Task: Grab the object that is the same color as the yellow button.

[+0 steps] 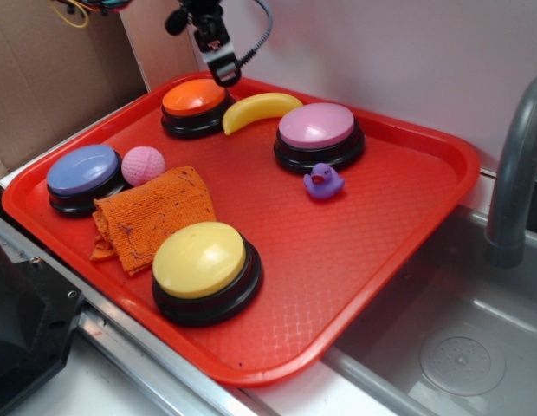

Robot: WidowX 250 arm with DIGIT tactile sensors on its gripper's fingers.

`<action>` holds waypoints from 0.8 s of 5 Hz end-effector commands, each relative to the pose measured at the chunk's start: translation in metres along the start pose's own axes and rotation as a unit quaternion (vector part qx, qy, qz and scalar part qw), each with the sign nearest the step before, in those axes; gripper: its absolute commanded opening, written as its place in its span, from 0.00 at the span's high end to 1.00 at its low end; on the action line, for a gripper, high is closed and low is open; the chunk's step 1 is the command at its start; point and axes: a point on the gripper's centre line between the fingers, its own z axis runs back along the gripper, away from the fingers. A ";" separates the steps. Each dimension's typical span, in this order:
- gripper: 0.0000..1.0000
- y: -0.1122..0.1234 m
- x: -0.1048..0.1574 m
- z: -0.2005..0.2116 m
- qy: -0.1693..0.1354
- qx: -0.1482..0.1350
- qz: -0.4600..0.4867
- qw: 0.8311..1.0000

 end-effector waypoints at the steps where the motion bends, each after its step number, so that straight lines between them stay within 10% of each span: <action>1: 0.00 0.000 0.019 -0.026 -0.021 -0.001 0.010 1.000; 4: 0.00 -0.021 0.022 -0.056 -0.039 -0.041 -0.018 0.998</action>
